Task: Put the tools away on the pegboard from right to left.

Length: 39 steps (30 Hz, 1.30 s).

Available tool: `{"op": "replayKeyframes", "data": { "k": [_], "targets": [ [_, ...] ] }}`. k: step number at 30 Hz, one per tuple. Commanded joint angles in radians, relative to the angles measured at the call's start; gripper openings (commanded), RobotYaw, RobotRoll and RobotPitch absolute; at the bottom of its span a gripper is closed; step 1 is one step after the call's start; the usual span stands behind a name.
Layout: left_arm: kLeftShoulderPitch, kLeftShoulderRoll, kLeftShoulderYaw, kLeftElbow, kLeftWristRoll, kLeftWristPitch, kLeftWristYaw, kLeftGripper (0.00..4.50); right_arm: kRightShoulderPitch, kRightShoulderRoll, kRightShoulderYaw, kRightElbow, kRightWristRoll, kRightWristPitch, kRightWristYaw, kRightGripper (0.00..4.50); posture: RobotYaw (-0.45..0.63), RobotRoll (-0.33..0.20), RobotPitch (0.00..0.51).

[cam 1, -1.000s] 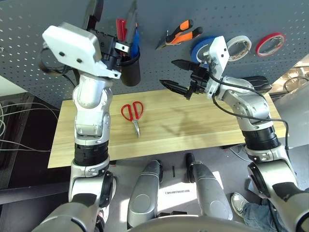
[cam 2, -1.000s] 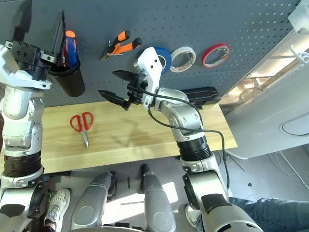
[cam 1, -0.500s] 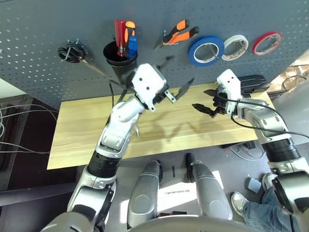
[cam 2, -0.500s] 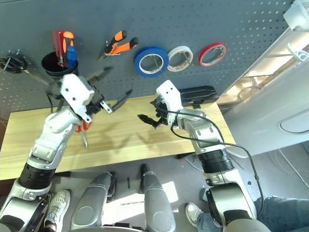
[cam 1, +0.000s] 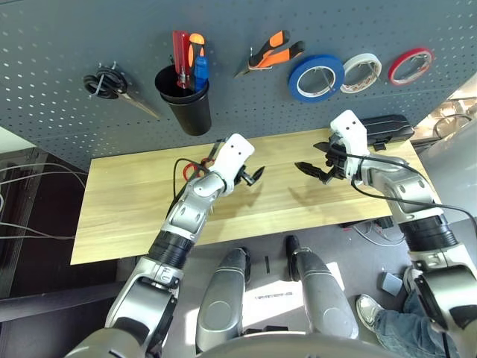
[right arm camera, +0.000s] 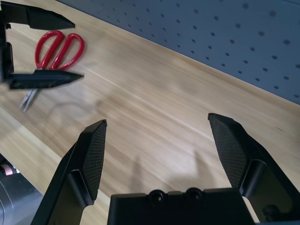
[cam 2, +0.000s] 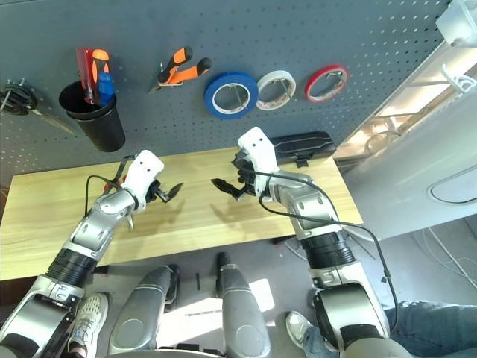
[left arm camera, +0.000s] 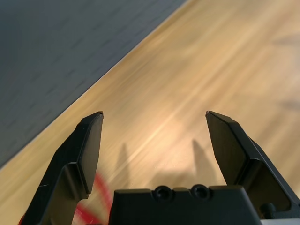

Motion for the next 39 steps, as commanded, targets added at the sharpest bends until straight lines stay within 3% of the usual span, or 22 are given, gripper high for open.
{"op": "replayKeyframes", "data": {
  "k": [1,10,19,30,39],
  "targets": [
    [-0.017,0.002,0.056,0.095,0.0,0.028,0.058,4.46,0.004,0.02,0.015,-0.001,-0.008,0.019,-0.011,4.5,0.12,0.0,0.294],
    [-0.085,0.006,0.126,0.267,-0.003,0.056,0.151,4.46,-0.017,0.075,0.01,0.054,-0.016,-0.032,-0.035,4.5,0.13,0.0,0.301],
    [-0.084,0.021,0.16,0.35,-0.005,0.032,0.2,4.46,-0.032,0.133,0.019,0.076,-0.029,-0.06,-0.046,4.5,0.13,0.0,0.306],
    [-0.061,0.05,0.238,0.409,-0.031,-0.005,0.264,4.46,-0.021,0.138,0.024,0.069,-0.028,-0.07,-0.035,4.5,0.13,0.0,0.307],
    [-0.117,0.044,0.249,0.543,-0.035,-0.012,0.281,4.46,-0.011,0.147,0.045,0.026,-0.017,-0.08,0.014,4.5,0.13,0.0,0.308]
  ]
}}
